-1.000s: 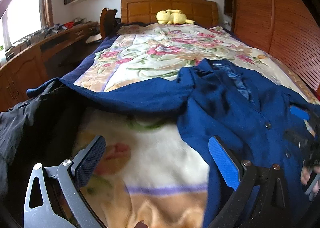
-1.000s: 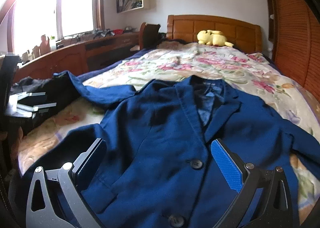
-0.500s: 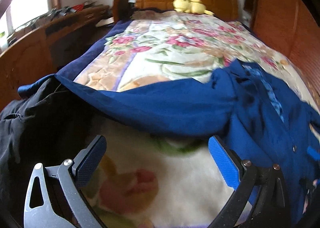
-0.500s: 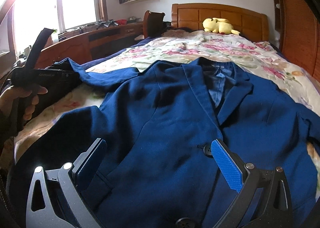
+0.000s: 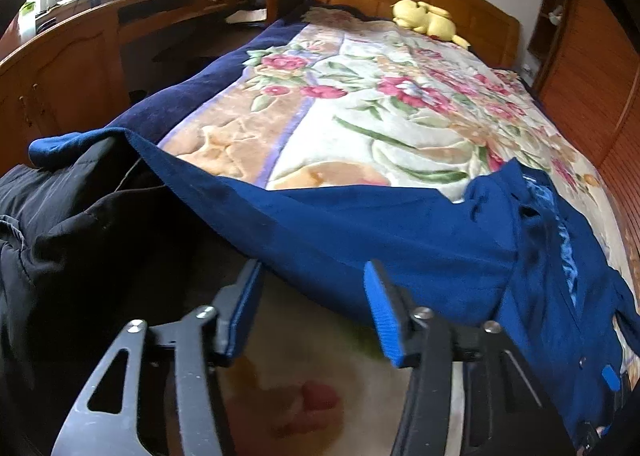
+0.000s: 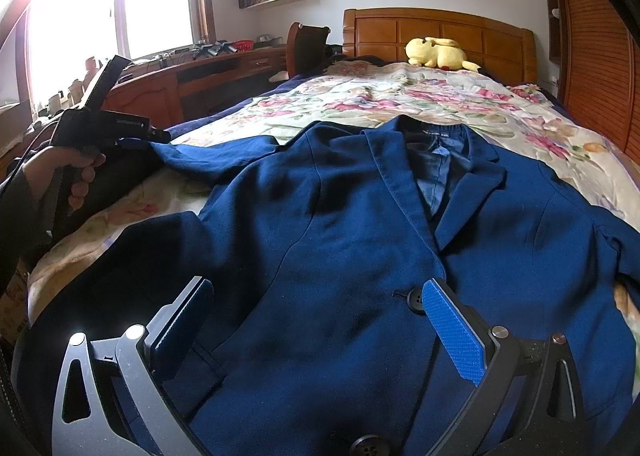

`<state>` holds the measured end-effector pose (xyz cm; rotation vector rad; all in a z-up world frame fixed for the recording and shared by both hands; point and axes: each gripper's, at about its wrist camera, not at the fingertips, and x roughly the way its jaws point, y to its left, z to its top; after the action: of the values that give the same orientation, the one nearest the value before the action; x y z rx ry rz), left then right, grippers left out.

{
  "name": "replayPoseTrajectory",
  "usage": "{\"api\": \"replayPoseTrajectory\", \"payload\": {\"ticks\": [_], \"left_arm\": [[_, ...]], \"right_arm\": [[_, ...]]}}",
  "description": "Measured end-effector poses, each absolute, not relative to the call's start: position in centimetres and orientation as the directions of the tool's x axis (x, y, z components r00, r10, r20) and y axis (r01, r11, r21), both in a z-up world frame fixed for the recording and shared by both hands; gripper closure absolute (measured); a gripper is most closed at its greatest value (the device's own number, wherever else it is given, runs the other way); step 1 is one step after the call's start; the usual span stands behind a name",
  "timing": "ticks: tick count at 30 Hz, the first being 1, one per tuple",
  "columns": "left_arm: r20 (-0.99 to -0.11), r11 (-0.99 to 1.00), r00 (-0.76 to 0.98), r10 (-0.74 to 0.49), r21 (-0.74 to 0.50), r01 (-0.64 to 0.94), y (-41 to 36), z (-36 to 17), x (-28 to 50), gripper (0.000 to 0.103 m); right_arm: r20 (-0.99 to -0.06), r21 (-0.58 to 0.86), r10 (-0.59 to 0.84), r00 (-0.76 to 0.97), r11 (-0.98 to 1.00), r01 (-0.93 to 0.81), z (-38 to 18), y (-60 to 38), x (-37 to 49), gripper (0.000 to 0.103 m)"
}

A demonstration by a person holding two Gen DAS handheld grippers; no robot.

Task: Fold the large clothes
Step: 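Reach the left gripper to the blazer sleeve cuff and close on it, then carry the held sleeve across the blazer body with the left gripper and release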

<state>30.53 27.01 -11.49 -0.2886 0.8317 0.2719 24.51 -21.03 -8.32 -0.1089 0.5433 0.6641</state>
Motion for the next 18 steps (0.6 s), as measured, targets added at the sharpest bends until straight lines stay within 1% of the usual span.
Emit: {"api": "replayPoseTrajectory", "payload": {"ticks": [1, 2, 4, 6, 8, 11, 16, 18], "left_arm": [[-0.757, 0.926, 0.641, 0.127, -0.141, -0.35, 27.1, -11.6, 30.6, 0.058], [-0.763, 0.926, 0.632, 0.134, -0.131, -0.354, 27.2, -11.8, 30.8, 0.065], [-0.773, 0.924, 0.618, 0.143, -0.12, -0.364, 27.5, -12.0, 31.0, 0.073], [-0.779, 0.925, 0.611, 0.14, -0.118, -0.362, 27.7, -12.1, 31.2, 0.09], [-0.772, 0.933, 0.616, 0.158, -0.088, -0.35, 27.3, -11.7, 31.2, 0.097], [-0.755, 0.945, 0.629, 0.187, -0.036, -0.325, 26.1, -10.4, 31.3, 0.1], [-0.718, 0.967, 0.673, 0.176, -0.003, -0.257, 23.0, -7.6, 31.4, 0.1], [-0.703, 0.978, 0.696, 0.147, 0.0, -0.207, 21.1, -6.3, 31.5, 0.1]], "right_arm": [[-0.512, 0.074, 0.557, 0.654, 0.787, -0.612, -8.3, -21.0, 24.5, 0.0], [-0.512, 0.074, 0.557, 0.654, 0.787, -0.612, -8.3, -21.0, 24.5, 0.0], [-0.511, 0.074, 0.557, 0.655, 0.787, -0.612, -8.3, -21.0, 24.5, 0.0], [-0.511, 0.074, 0.557, 0.654, 0.787, -0.612, -8.3, -21.0, 24.5, 0.0], [-0.51, 0.074, 0.557, 0.655, 0.787, -0.612, -8.3, -21.0, 24.5, 0.0], [-0.507, 0.075, 0.559, 0.656, 0.787, -0.612, -8.3, -21.0, 24.5, 0.0], [-0.504, 0.079, 0.561, 0.657, 0.787, -0.612, -8.3, -21.0, 24.4, 0.0], [-0.501, 0.077, 0.561, 0.659, 0.787, -0.612, -8.4, -21.0, 24.4, 0.0]]}}
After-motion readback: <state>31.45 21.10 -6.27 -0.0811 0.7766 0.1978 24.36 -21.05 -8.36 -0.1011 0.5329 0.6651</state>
